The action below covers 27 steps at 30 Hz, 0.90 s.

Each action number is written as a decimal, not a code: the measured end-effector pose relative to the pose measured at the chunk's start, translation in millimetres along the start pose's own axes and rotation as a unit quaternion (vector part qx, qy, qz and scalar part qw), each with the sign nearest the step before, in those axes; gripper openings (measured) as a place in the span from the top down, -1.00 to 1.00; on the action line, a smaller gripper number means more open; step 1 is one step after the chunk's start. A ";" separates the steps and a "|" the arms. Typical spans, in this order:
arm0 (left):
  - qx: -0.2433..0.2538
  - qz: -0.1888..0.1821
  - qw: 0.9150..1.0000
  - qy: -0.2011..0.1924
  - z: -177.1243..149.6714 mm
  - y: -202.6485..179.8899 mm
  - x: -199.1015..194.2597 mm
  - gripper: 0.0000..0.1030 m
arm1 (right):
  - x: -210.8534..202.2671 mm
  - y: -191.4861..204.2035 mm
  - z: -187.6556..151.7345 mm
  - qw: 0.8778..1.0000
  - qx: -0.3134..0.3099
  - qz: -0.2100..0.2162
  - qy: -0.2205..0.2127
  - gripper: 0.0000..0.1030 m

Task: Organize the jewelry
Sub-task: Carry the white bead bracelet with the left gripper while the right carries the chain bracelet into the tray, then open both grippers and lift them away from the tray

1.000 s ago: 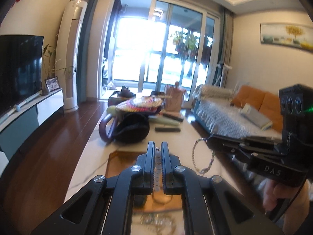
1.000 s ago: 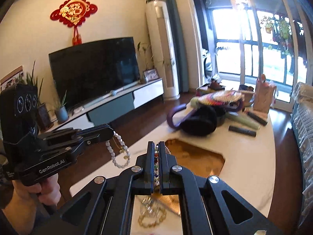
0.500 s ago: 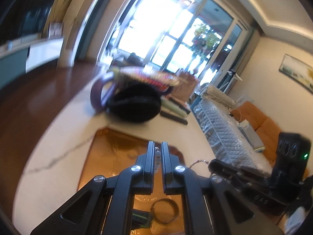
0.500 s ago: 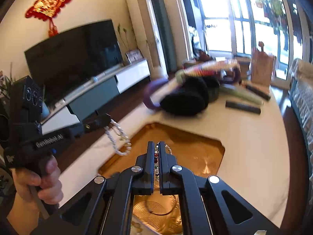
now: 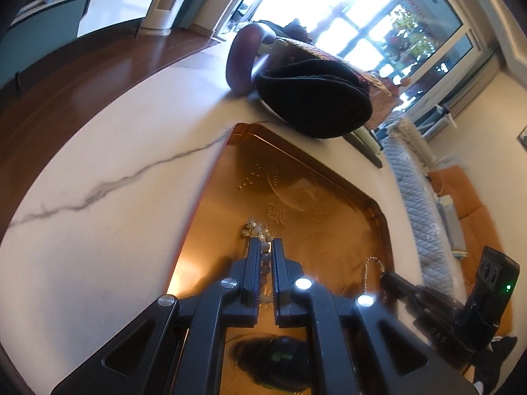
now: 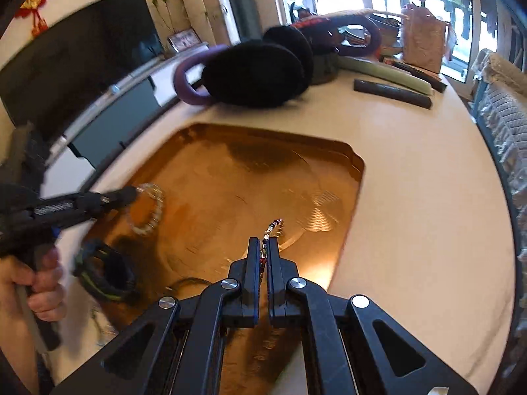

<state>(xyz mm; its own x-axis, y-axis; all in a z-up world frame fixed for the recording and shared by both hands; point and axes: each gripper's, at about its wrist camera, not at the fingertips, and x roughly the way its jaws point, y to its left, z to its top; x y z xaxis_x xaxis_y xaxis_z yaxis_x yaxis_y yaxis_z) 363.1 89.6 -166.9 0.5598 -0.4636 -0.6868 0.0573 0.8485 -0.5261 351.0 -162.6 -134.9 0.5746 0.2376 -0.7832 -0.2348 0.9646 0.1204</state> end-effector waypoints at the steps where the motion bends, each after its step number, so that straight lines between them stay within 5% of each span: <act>1: 0.005 0.007 1.000 0.002 0.6 -2.3 -2.8 0.88 | 0.2 -0.1 -1.3 1.000 -0.003 -0.010 0.000 0.92; 4: 0.036 0.055 0.998 0.005 3.0 -20.9 -22.6 0.30 | -10.5 0.2 0.8 1.000 -0.001 -0.022 -0.013 0.87; 5: 0.052 0.069 0.996 -0.004 2.5 -28.5 -31.9 -0.19 | -15.1 1.2 1.7 1.000 0.001 -0.021 -0.014 0.65; 6: 0.068 0.077 0.994 -0.018 0.5 -37.5 -44.0 -0.52 | -25.7 3.3 2.0 1.000 0.001 -0.015 -0.023 0.22; 8: 0.106 0.085 0.989 -0.057 -6.3 -60.1 -75.4 -0.59 | -49.4 6.7 2.6 0.998 0.000 -0.020 -0.054 -0.54; 9: 0.125 0.086 0.986 -0.073 -10.9 -73.1 -93.2 -0.65 | -67.0 9.0 1.7 0.997 0.001 -0.026 -0.077 -0.71; 13: 0.166 0.072 0.978 -0.103 -31.9 -104.9 -150.0 -0.76 | -122.8 16.3 -5.1 0.993 0.004 -0.013 -0.114 -0.75; 17: 0.253 0.095 0.952 -0.147 -76.0 -120.0 -202.9 -0.79 | -167.1 25.5 -29.9 0.991 -0.023 -0.010 -0.130 -0.81; 19: 0.267 0.103 0.945 -0.157 -94.2 -115.8 -210.3 -0.81 | -177.4 29.5 -46.8 0.990 -0.042 -0.025 -0.131 -0.83; 22: 0.264 0.093 0.950 -0.137 -120.2 -96.2 -200.6 -0.81 | -170.8 26.1 -71.6 0.993 -0.060 -0.027 -0.101 -0.84; 25: 0.260 0.101 0.958 -0.072 -140.9 -77.5 -165.2 -0.81 | -145.7 8.0 -94.2 0.995 -0.060 -0.061 -0.048 -0.84; 27: 0.289 0.109 0.951 -0.034 -152.3 -77.6 -143.8 -0.77 | -131.3 -2.2 -105.1 0.996 -0.053 -0.073 -0.013 -0.84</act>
<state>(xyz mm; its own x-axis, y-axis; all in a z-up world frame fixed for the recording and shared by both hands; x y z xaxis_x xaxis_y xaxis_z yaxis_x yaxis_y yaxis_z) 152.3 51.6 -103.7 0.6620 -0.2601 -0.7030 0.3673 0.9301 0.0017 193.7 -208.0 -96.4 0.6282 0.0996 -0.7716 -0.2272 0.9720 -0.0595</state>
